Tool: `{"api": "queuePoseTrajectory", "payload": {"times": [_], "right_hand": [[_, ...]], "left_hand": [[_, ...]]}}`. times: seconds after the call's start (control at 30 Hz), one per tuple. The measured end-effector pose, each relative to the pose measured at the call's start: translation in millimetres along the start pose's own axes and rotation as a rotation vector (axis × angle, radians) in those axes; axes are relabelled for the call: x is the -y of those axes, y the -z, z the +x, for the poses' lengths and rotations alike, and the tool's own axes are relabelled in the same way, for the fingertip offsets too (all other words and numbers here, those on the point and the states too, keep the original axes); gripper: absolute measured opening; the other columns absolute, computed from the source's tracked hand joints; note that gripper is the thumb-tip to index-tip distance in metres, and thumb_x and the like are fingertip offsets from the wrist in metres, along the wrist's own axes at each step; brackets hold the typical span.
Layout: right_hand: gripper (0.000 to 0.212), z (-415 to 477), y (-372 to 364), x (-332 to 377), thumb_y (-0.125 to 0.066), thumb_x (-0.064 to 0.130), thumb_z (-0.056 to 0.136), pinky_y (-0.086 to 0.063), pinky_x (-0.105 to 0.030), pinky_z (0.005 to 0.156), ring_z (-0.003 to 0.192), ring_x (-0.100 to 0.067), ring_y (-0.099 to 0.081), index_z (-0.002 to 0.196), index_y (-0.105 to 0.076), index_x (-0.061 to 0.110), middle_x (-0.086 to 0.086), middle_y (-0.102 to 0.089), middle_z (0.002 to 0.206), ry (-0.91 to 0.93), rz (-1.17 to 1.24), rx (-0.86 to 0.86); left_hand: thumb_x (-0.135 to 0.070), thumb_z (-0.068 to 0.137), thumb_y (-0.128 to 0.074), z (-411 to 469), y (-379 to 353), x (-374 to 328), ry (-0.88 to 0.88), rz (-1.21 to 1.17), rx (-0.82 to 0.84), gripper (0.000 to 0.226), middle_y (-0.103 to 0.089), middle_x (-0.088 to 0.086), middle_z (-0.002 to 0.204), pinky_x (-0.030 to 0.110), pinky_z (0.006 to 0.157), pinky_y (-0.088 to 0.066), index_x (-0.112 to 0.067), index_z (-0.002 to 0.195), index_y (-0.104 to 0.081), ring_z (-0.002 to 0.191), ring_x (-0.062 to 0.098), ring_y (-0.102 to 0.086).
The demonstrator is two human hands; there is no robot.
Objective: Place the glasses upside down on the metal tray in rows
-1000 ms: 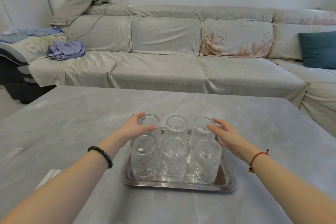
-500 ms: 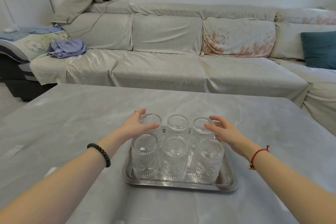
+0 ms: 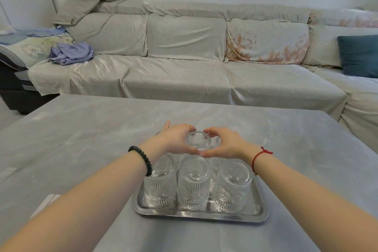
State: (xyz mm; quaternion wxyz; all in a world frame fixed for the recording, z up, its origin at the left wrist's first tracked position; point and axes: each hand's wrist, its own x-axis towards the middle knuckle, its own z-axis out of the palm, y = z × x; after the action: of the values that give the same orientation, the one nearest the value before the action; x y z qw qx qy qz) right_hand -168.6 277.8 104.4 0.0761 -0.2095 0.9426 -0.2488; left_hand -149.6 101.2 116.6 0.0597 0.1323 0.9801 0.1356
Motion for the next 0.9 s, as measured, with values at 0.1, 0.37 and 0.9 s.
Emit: {"api": "queuePoseTrajectory", "payload": {"times": [0.1, 0.37, 0.9], "right_hand": [[0.076, 0, -1, 1, -0.073, 0.054, 0.061, -0.026, -0.052, 0.109, 0.117, -0.013, -0.05, 0.126, -0.046, 0.026, 0.008, -0.059, 0.123, -0.004, -0.016, -0.024], [0.071, -20, 16, 1, -0.075, 0.042, 0.068, -0.031, -0.027, 0.105, 0.12, -0.01, -0.046, 0.129, -0.045, 0.022, 0.002, -0.051, 0.134, 0.001, 0.243, -0.193], [0.091, -136, -80, -17, -0.084, 0.014, 0.058, -0.037, -0.03, 0.095, 0.115, -0.009, -0.046, 0.116, -0.027, 0.057, 0.027, -0.042, 0.121, -0.1, 0.726, -0.49]], "left_hand": [[-0.055, 0.071, -0.064, -1, 2, 0, -0.006, 0.008, 0.011, 0.08, -0.045, -0.002, 0.142, 0.051, 0.115, 0.0, -0.019, 0.135, -0.035, 0.132, 0.018, -0.037], [-0.054, 0.077, -0.058, -27, 8, 12, 0.036, -0.274, -0.163, 0.077, -0.034, -0.003, 0.149, 0.038, 0.117, -0.006, -0.019, 0.139, -0.028, 0.137, 0.014, -0.028], [-0.031, 0.065, -0.079, -136, -101, 34, 0.243, -0.806, -0.53, 0.082, -0.051, -0.013, 0.127, 0.024, 0.097, -0.035, -0.026, 0.133, -0.033, 0.117, 0.002, -0.046]]}}
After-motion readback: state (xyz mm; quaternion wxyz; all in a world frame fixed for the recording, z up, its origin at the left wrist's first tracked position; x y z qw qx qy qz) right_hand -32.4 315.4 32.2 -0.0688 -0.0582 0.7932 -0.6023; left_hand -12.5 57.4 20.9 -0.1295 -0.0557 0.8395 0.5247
